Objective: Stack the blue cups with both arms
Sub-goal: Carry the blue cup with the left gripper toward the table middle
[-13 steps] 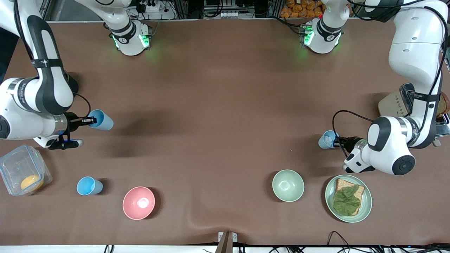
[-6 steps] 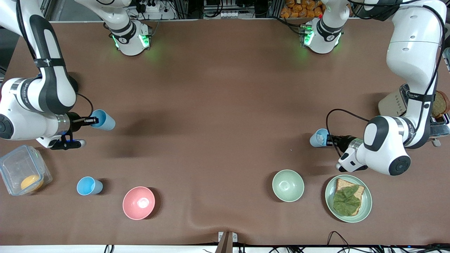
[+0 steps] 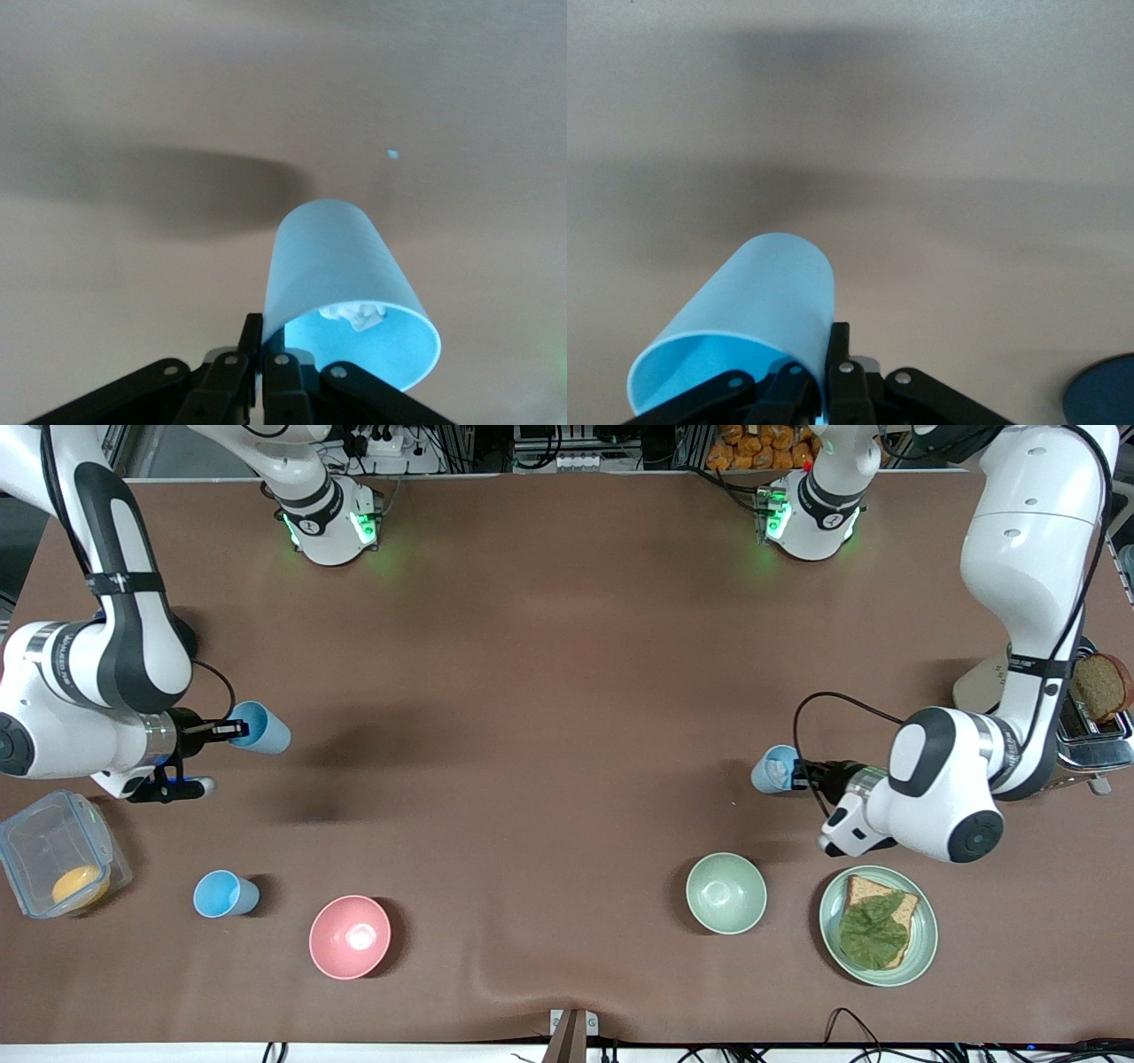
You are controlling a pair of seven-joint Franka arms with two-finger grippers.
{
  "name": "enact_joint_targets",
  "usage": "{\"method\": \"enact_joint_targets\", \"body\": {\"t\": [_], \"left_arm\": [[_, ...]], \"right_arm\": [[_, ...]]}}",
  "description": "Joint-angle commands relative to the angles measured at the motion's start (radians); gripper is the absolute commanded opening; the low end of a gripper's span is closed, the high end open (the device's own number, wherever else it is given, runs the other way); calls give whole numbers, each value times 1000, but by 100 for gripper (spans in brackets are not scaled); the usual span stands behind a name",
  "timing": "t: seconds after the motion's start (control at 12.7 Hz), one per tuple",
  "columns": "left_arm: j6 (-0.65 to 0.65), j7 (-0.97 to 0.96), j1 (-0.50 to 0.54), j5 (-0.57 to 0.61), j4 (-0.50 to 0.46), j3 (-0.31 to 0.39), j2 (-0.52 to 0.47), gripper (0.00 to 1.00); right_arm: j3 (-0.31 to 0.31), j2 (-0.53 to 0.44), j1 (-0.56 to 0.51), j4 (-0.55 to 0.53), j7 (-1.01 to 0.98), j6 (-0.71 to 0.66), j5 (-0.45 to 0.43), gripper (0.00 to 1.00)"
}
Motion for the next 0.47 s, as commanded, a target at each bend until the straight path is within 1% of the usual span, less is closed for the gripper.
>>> {"method": "enact_joint_targets", "body": {"t": [0.0, 0.08, 0.16, 0.39], "left_arm": [[-18, -135, 0, -17, -2, -69, -18, 0], [-18, -198, -2, -23, -2, -103, -15, 0], [-17, -253, -14, -36, -2, -118, -12, 0], [-4, -361, -92, -56, 1, -118, -12, 0]], "right_arm": [[-2, -5, -1, 0, 15, -5, 14, 0], [0, -5, -1, 0, 15, -7, 14, 0], [0, -5, 1, 0, 16, -5, 14, 0], [-2, -4, 4, 0, 16, -4, 21, 0]]}}
